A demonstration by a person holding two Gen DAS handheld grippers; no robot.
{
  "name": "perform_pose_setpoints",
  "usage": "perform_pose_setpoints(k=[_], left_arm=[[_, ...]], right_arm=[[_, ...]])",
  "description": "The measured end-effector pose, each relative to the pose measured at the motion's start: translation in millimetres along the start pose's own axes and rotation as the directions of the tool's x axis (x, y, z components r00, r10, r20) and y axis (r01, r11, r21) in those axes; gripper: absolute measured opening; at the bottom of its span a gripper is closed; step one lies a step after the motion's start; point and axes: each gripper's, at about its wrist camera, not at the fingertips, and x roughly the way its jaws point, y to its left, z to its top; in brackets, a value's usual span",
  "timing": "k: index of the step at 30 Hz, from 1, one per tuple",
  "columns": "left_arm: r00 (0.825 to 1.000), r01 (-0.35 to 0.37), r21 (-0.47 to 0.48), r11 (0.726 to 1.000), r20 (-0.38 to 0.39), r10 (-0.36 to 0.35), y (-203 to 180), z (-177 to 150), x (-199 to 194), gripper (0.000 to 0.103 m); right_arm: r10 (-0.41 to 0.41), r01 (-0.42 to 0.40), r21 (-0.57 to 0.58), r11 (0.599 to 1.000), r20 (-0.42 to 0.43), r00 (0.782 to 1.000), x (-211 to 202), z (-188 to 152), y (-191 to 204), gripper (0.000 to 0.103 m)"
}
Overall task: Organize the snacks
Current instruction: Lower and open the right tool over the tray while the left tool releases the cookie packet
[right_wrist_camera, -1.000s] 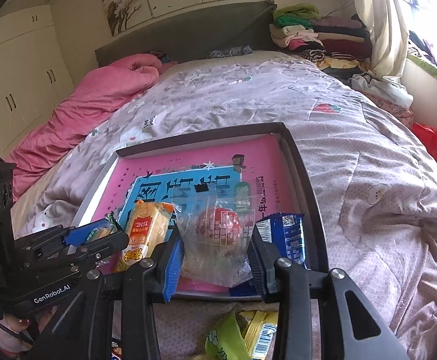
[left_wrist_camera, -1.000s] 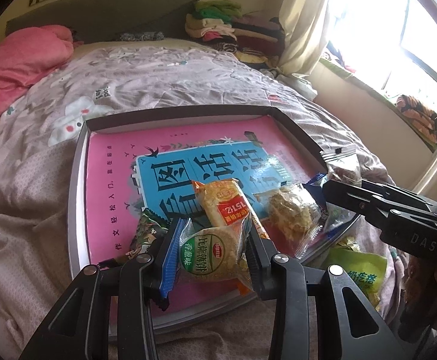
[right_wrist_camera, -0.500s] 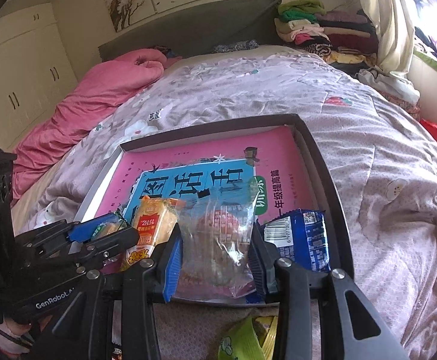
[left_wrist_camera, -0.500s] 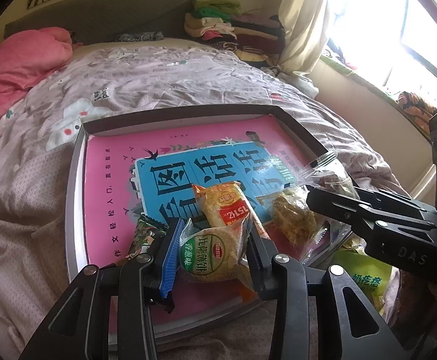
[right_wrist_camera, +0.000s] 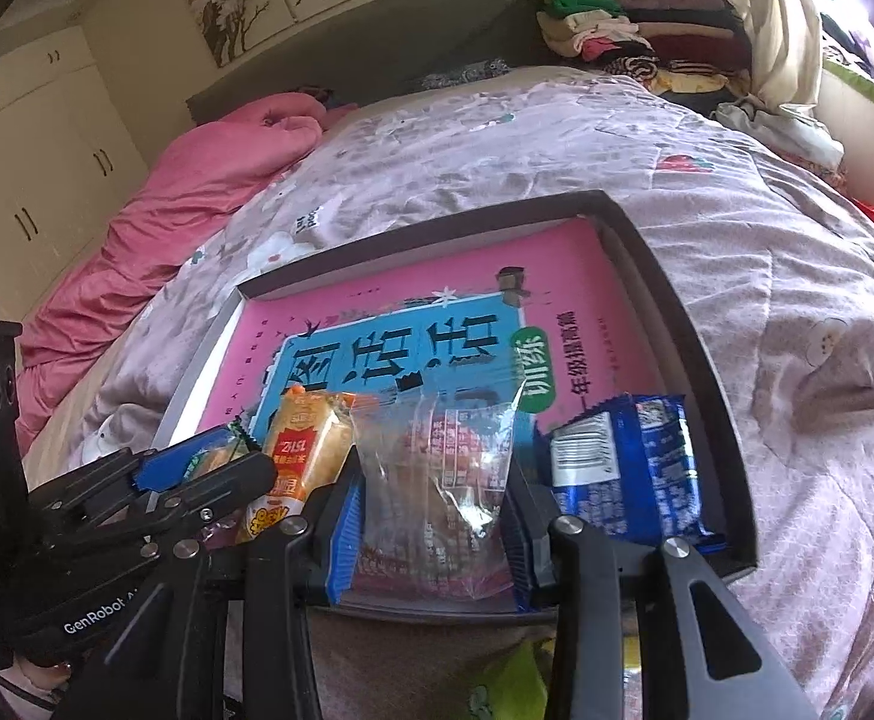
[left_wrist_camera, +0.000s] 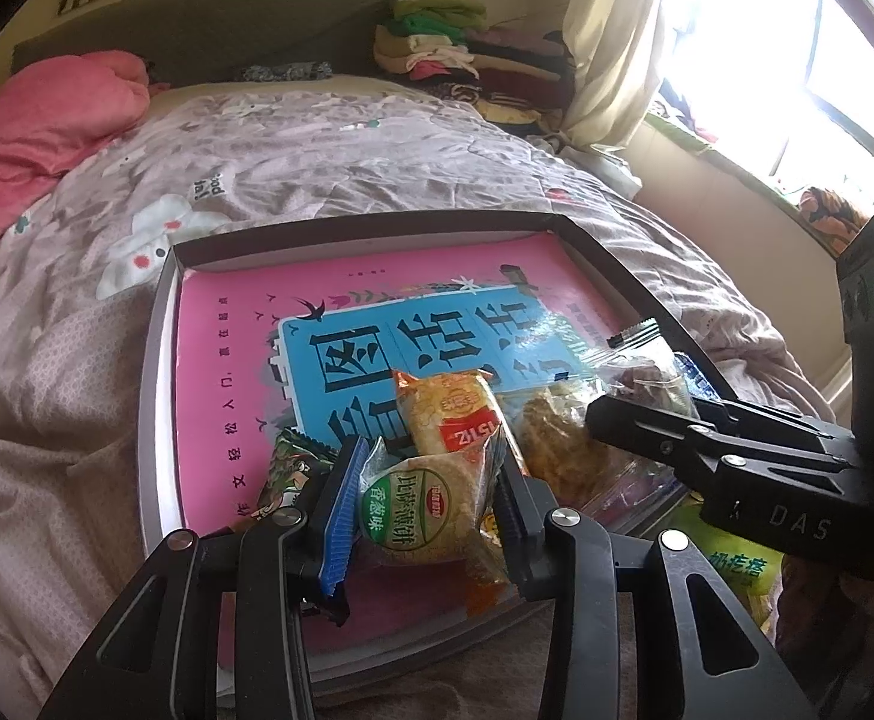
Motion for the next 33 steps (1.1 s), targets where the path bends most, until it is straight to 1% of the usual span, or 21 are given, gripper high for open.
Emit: perform_pose_setpoints(k=[5,12,17,29,31,33], left_arm=[[1.000,-0.009,-0.008,1.000,0.004,0.009,3.6,0.8,0.3,0.042],[1.000,-0.010,-0.010,1.000,0.003,0.010,6.0,1.5,0.7,0.042],[1.000,-0.005,-0.015,1.000,0.000,0.005,6.3,1.5,0.7,0.042],[1.000,0.002,-0.011,1.000,-0.010,-0.002,4.0,0.2,0.5,0.043],[1.000,0.004,-0.011,1.000,-0.010,-0.004,3.1,-0.1,-0.2,0.043],[1.000,0.008,-0.012,1.000,-0.011,-0.008,2.7,-0.1,-0.7,0.046]], right_arm=[[-0.005,0.005,-0.018,1.000,0.002,1.000,2.9,2.0,5.0,0.040],[-0.030,0.030,-0.001,1.000,0.017,0.999,1.5,4.5,-1.5,0.040],[-0.053,0.054,-0.031,0.998,0.019,0.998,-2.3,4.0,1.1,0.040],[-0.074,0.075,-0.048,0.996,0.024,0.997,-12.6,2.0,0.6,0.044],[-0.078,0.079,-0.052,0.996,0.023,0.997,-13.9,1.3,1.1,0.044],[-0.082,0.083,-0.053,0.995,0.024,0.996,-15.8,0.5,1.8,0.047]])
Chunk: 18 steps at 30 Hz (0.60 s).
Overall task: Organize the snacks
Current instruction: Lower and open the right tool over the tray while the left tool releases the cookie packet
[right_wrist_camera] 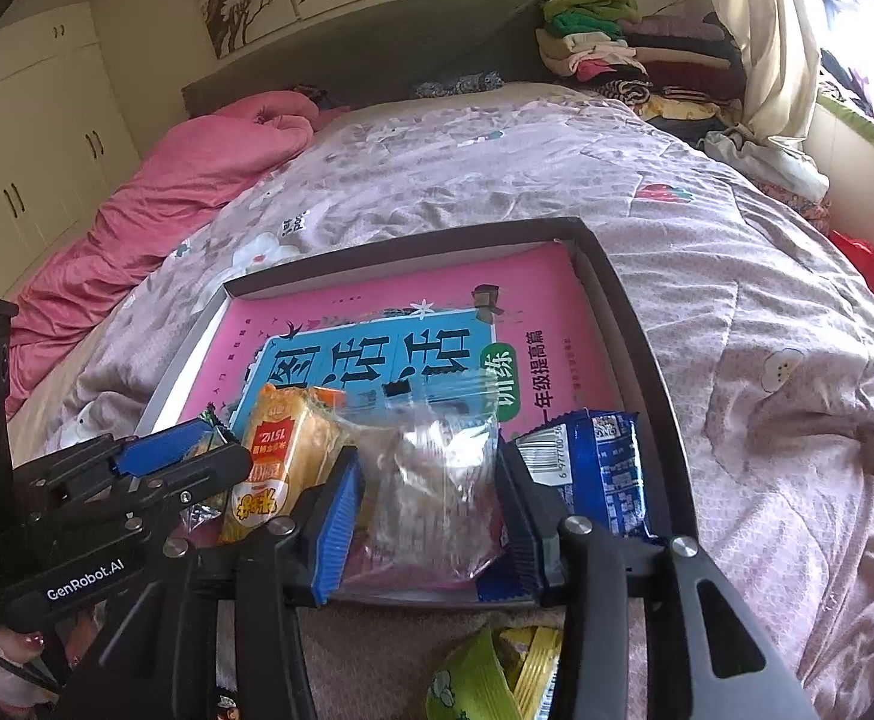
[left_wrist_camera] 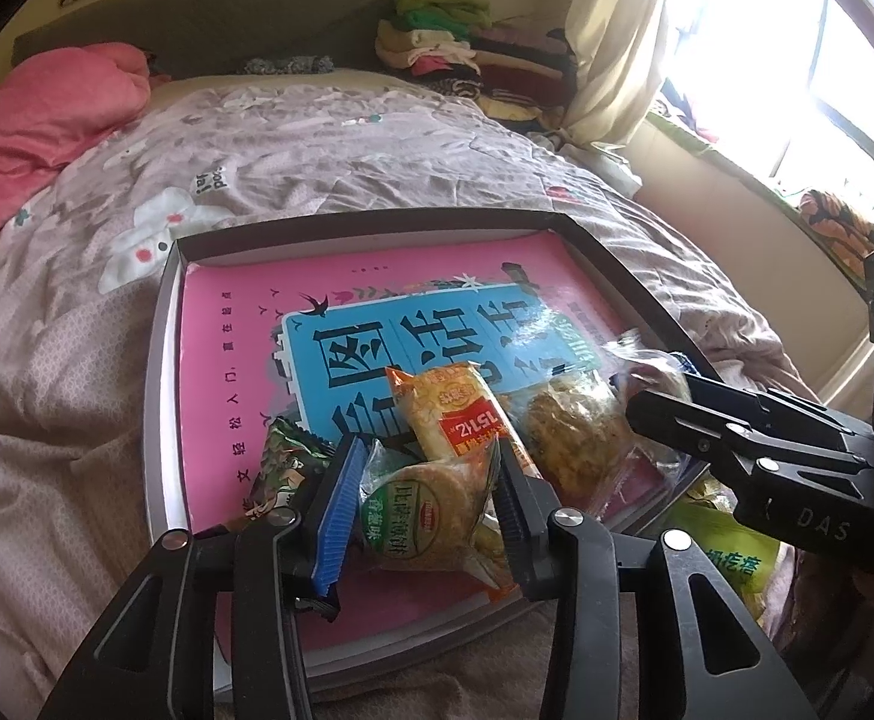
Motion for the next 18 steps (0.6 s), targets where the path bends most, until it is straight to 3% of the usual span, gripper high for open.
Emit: perform_pose_setpoints(k=[18], left_arm=[[0.999,0.037,-0.006,0.999,-0.006,-0.037,-4.1,1.1,-8.5,0.061]], right_arm=[[0.018,-0.018,-0.002,1.000,-0.001,1.000,-12.2,-4.4,4.8,0.048]])
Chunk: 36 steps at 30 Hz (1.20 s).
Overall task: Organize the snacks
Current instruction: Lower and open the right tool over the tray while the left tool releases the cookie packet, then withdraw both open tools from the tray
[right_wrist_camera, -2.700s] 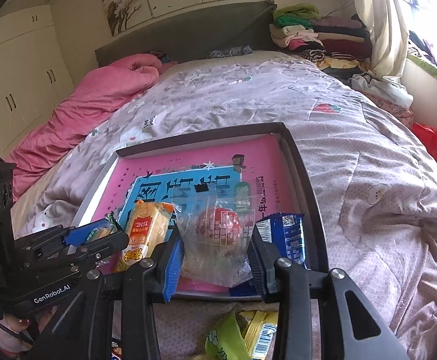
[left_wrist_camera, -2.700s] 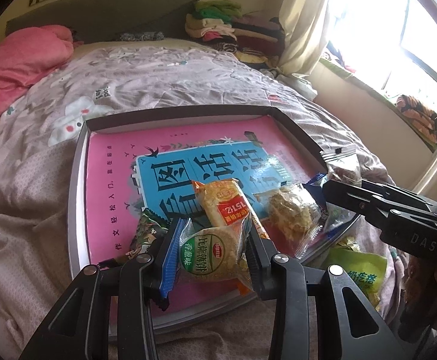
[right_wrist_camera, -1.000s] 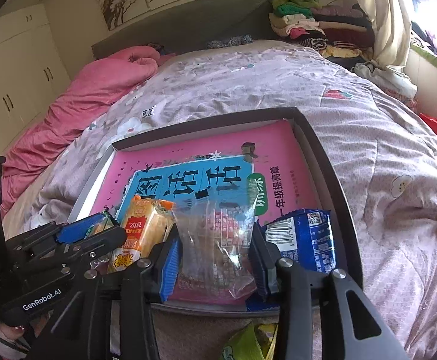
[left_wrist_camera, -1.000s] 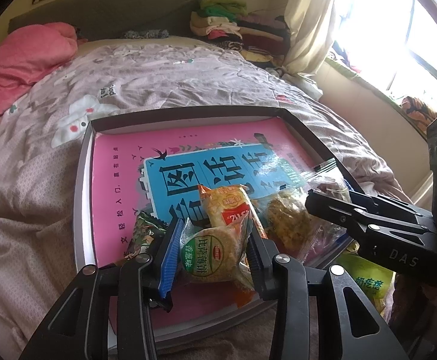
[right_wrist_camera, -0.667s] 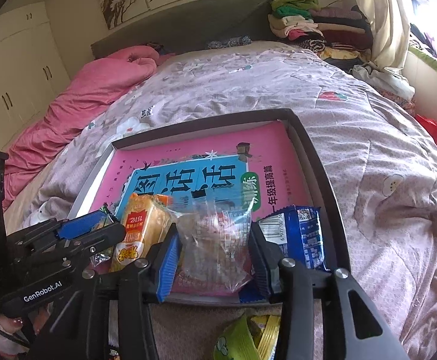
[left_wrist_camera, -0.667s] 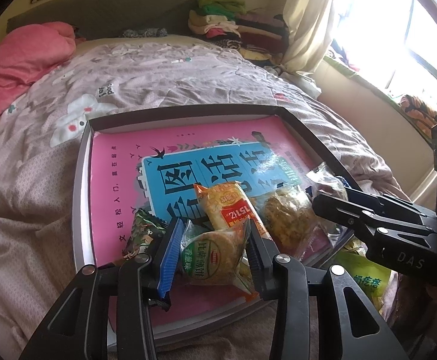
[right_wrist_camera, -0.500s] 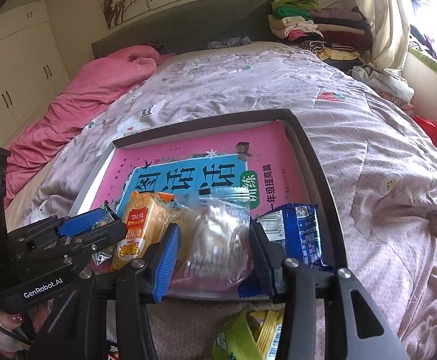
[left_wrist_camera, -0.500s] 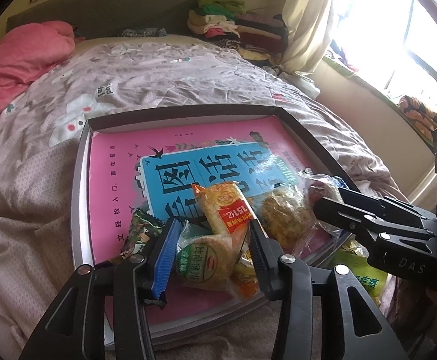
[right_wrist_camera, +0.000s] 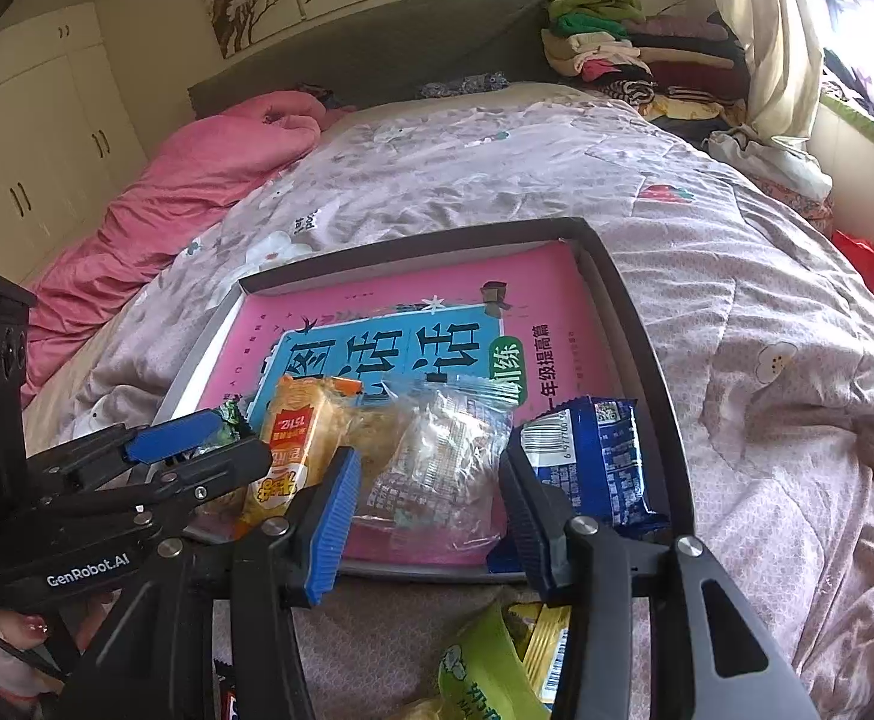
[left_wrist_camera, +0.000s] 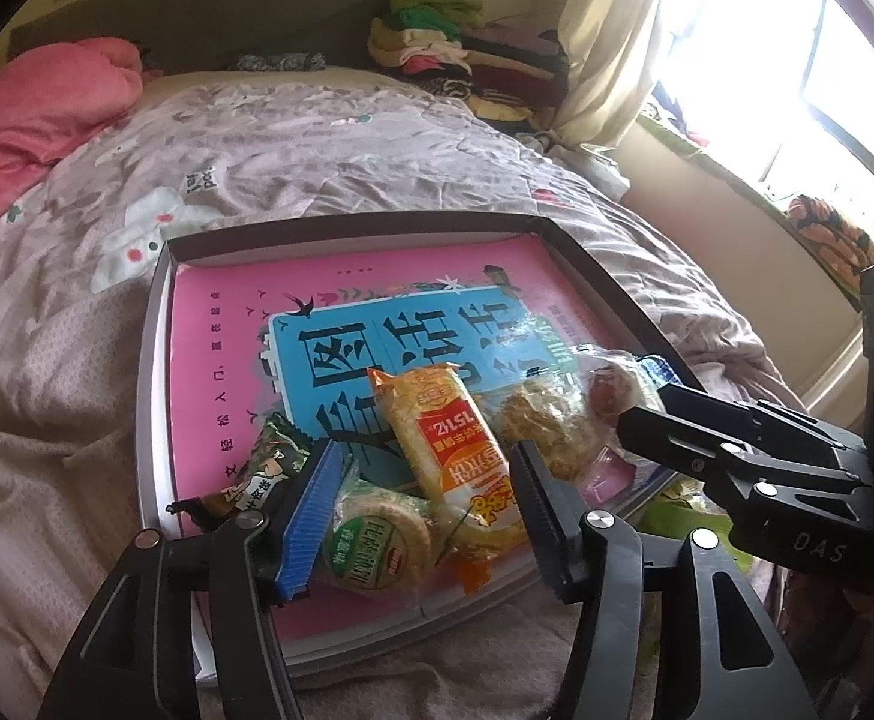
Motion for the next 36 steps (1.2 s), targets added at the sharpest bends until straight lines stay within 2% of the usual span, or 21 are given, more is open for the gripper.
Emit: perform_pose_setpoints(k=[19,36], left_arm=[[0.999,0.040,-0.030,0.999,0.012,-0.040,3.5,4.6,-16.8,0.075],[0.999,0.051,-0.047,0.998,0.000,-0.051,5.2,3.4,-27.6,0.079]], right_arm=[[-0.007,0.007,-0.013,1.000,0.020,1.000,-11.0,3.1,-1.4,0.048],[0.012,-0.010,-0.034,0.999,0.061,0.998,-26.5,7.1,4.7,0.059]])
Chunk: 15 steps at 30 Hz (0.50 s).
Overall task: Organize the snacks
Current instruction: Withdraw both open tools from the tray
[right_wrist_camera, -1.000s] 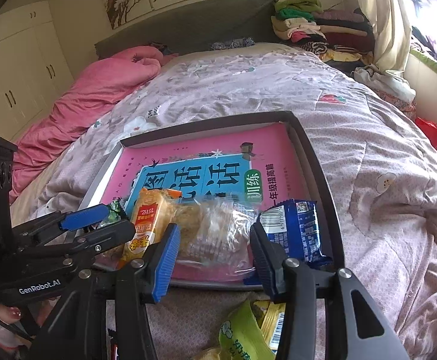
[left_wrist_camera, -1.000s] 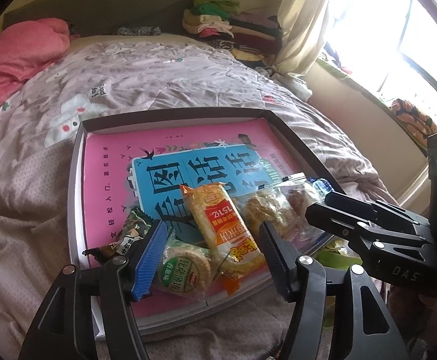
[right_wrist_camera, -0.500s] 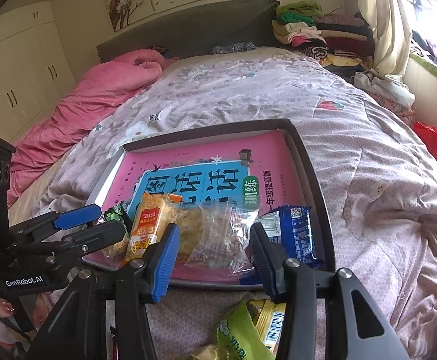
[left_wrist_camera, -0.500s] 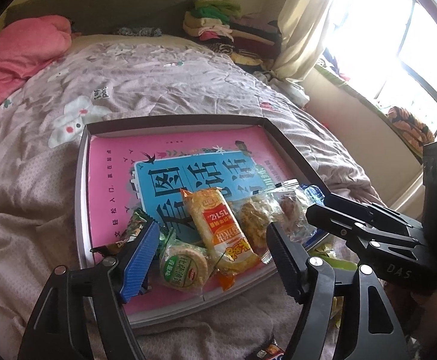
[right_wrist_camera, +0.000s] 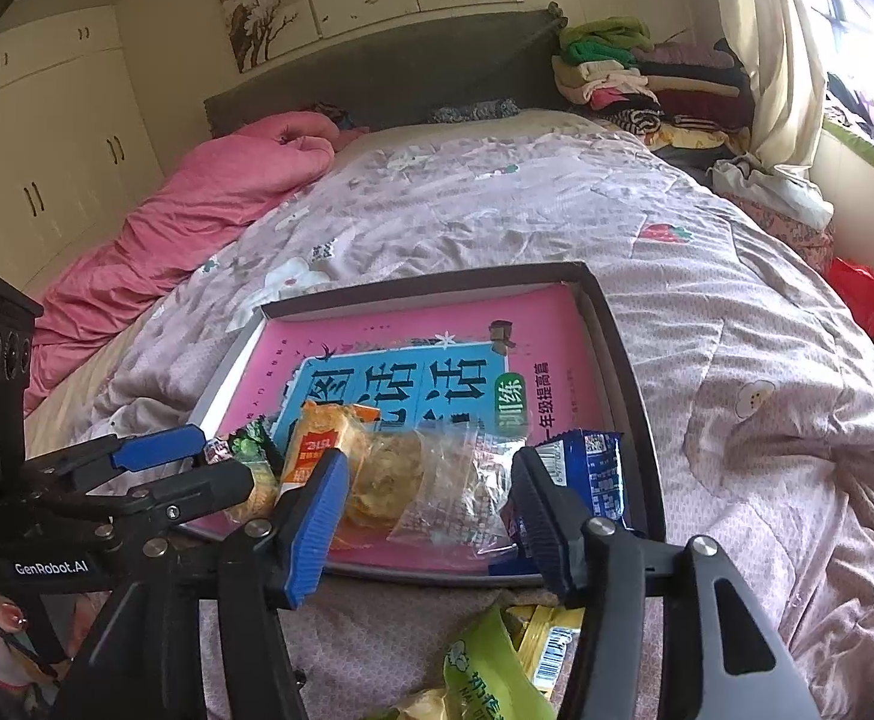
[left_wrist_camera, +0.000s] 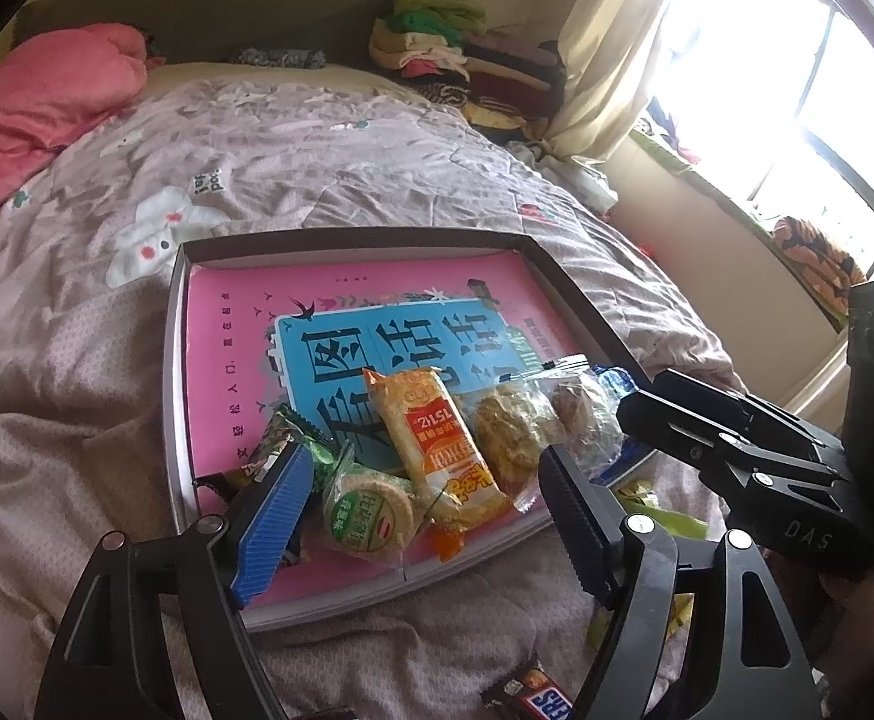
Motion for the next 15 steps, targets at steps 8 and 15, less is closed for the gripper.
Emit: perform_pose_setpoints(k=[8,15], left_arm=[[1.000,-0.013,0.001,1.000,-0.001,0.013,0.2,-4.0,-8.9,0.080],[0.999,-0.038,-0.008,0.999,0.016,0.038,0.1,-6.8,-21.8,0.080]], right_arm=[[-0.001,0.001,-0.017,1.000,0.016,1.000,-6.3,1.5,5.2,0.062],[-0.010,0.012,-0.034,0.999,0.036,0.999,-14.1,2.8,5.9,0.066]])
